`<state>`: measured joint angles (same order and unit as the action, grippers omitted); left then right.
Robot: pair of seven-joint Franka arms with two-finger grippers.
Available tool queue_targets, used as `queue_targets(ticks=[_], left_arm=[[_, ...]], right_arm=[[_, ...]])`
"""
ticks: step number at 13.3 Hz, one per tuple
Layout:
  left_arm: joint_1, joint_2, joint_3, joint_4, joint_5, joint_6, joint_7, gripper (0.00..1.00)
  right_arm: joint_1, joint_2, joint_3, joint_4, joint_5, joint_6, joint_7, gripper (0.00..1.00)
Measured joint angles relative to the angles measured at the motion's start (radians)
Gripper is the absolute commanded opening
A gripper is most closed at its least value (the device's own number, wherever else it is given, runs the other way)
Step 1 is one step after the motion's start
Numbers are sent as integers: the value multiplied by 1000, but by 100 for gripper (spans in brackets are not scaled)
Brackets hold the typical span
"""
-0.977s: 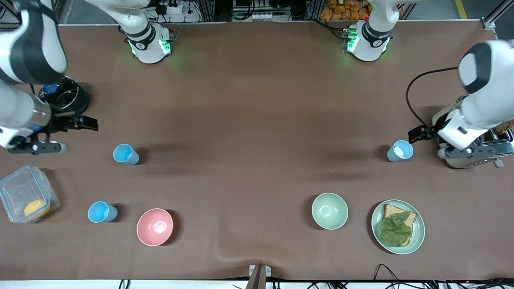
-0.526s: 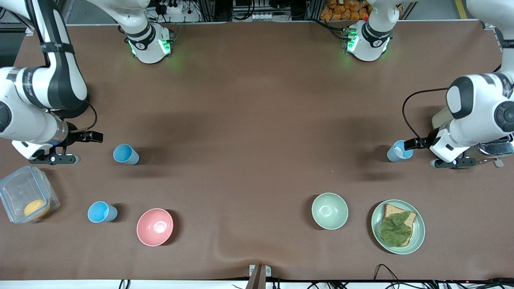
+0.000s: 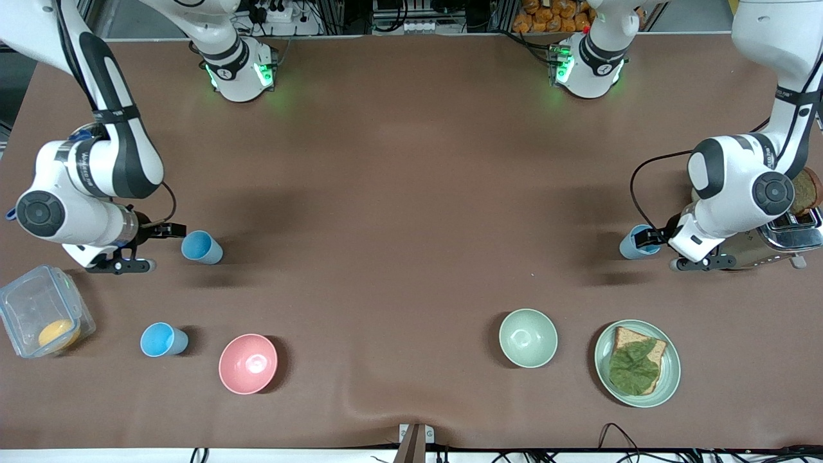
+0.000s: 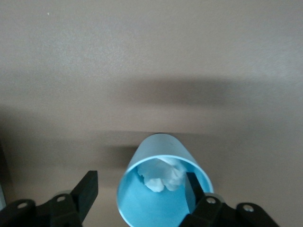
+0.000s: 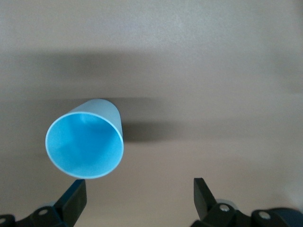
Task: Stack blue cups with both arms
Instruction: 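Carry the blue cup with the left gripper toward the table middle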
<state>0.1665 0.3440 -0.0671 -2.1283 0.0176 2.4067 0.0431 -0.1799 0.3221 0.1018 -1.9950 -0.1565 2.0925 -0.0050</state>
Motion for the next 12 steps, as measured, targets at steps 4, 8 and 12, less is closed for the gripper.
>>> queue_targets(ticks=[4,8,12], left_arm=[[11,6,-1,-2,0,4,19,0],[11,6,-4,-3,0,5,19,0],[8,-1,-26,8,0,12,24,0]], right_arm=[[-8,1,-2,-74,0,127,0,100],[-7,4,3,-86,0,193,0,100],[-7,24,4,-100,0,228,0,100]])
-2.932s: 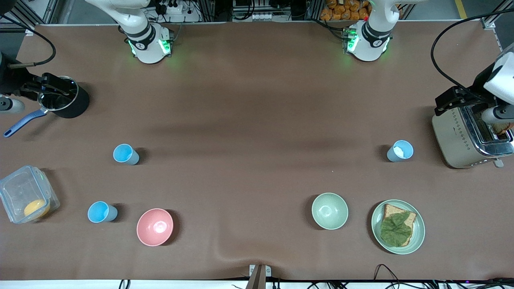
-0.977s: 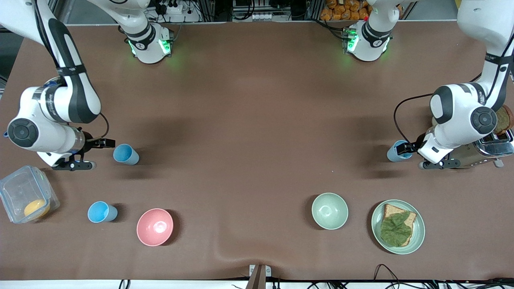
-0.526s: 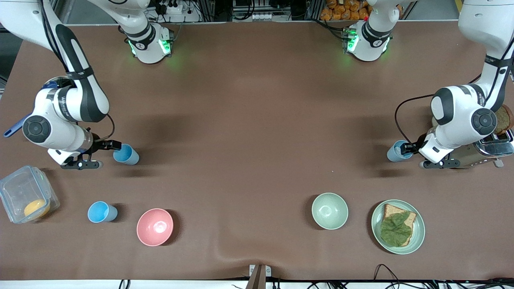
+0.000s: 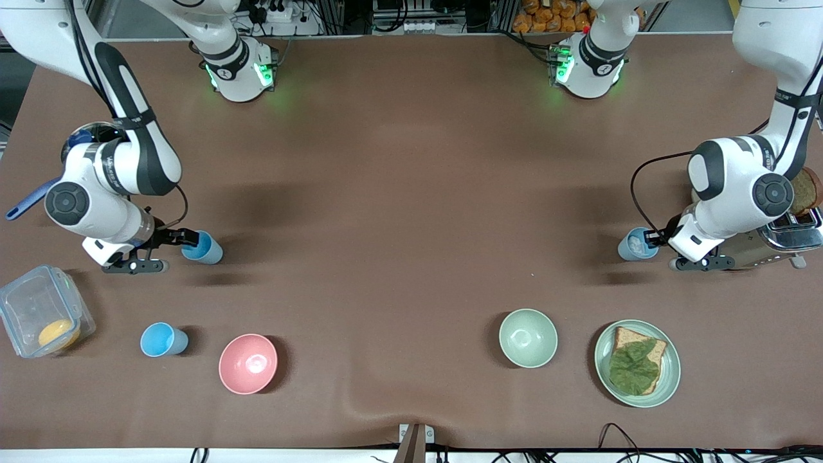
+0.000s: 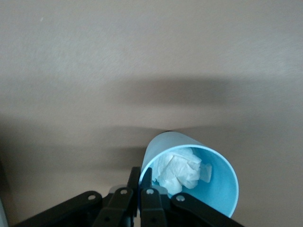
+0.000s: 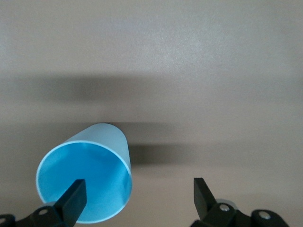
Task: Stack blue cups with both arms
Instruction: 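Carry the blue cup with the left gripper toward the table middle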
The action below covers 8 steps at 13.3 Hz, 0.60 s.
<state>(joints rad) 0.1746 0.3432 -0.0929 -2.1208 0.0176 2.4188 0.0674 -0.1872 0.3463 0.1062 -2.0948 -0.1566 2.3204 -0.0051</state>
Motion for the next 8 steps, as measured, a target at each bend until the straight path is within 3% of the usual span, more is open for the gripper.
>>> queue_targets(ticks=[2,4,5,8], left_arm=[[-1,-23,-55,18,0,0,-2,0],[-3,-53,-136,41,-1,-2,-58,0],[-5,-62,-184,55,-1,-6,-115,0],[-14,-68,-341,101,-1,-30,-363,0]], right_arm=[[0,20,0,-1,0,17,0,95],[0,38,1,-10,0,49,0,21],[0,44,1,-19,0,72,0,2],[0,52,1,-35,0,103,0,0]])
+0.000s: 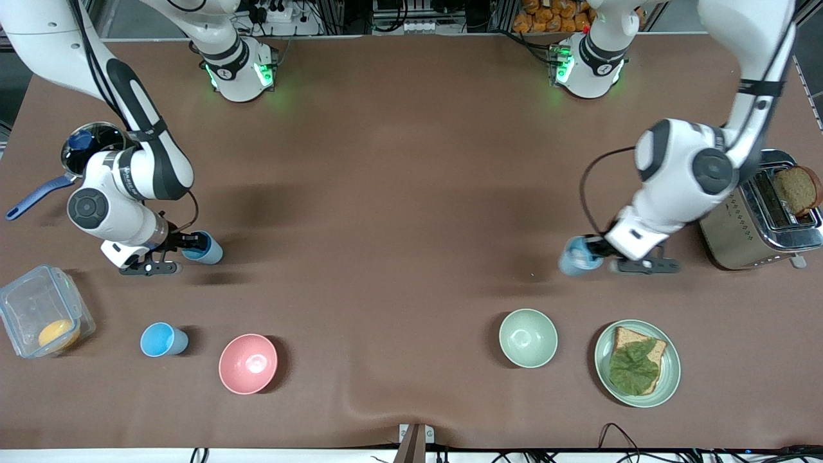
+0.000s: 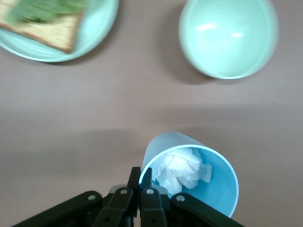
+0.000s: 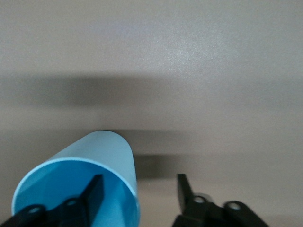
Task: Stack blue cups with both arms
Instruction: 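Carry the blue cup with the left gripper toward the table middle, then lower the blue cup onto the table and open the left gripper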
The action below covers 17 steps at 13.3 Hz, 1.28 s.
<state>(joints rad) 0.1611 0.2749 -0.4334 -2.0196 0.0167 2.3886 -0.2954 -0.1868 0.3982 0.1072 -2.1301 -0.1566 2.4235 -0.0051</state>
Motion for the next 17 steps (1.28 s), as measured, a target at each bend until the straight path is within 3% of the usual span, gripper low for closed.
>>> queue_targets(ticks=[2,4,10,13,17], left_arm=[[-21,2,-73,18,0,-11,-153,0],[-86,12,-92,39,0,-12,-293,0],[-357,150,-90,197,15,-12,-692,0],[-464,237,-68,255,145,-12,-863,0],[-545,319,-45,295,202,-12,-940,0]], right_arm=[[0,0,0,0,0,0,0,0],[0,-1,0,0,0,0,0,0],[-1,-23,1,2,0,-17,0,0],[-1,-23,1,2,0,-19,-1,0],[-1,-23,1,3,0,-19,-1,0]])
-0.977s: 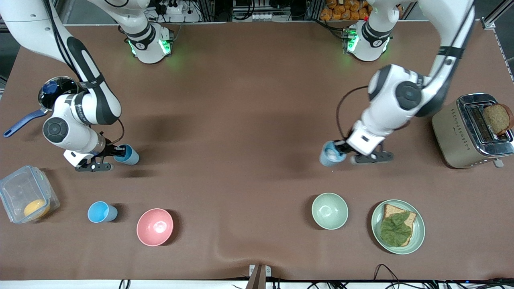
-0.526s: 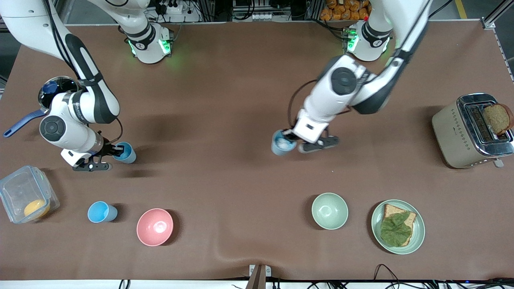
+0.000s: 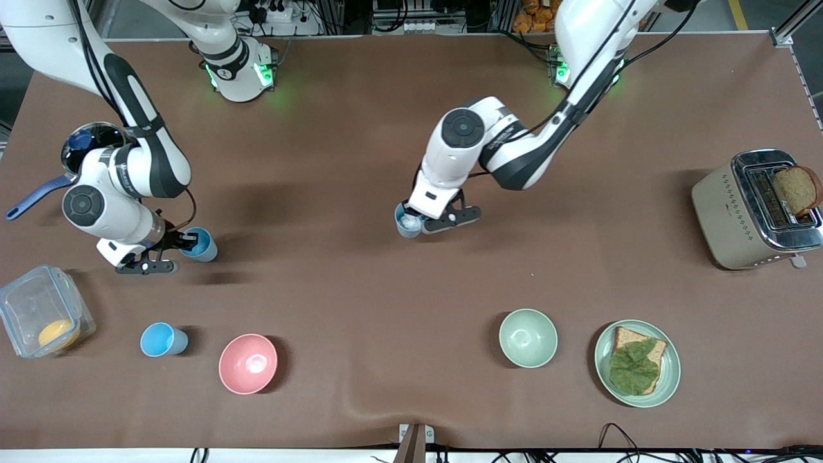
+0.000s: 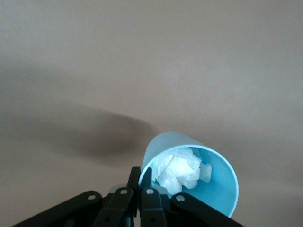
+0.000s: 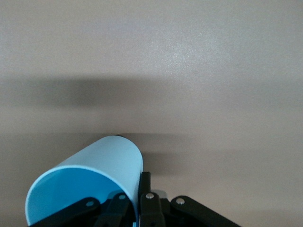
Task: Stack blue cups with both arms
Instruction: 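Lower the blue cup onto the table and open the left gripper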
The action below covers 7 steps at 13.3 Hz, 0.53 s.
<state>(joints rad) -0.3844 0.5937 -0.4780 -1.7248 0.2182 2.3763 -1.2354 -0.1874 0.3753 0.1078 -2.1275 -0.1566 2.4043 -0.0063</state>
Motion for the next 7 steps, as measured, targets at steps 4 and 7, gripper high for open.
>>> queue_targets(ticks=[4,7], left_arm=[[-118,76,60,23,93,13,-127,58],[-134,103,69,44,113,25,-166,100]], right_arm=[[0,-1,0,1,0,0,0,0],[0,-9,-1,11,0,-27,0,0]])
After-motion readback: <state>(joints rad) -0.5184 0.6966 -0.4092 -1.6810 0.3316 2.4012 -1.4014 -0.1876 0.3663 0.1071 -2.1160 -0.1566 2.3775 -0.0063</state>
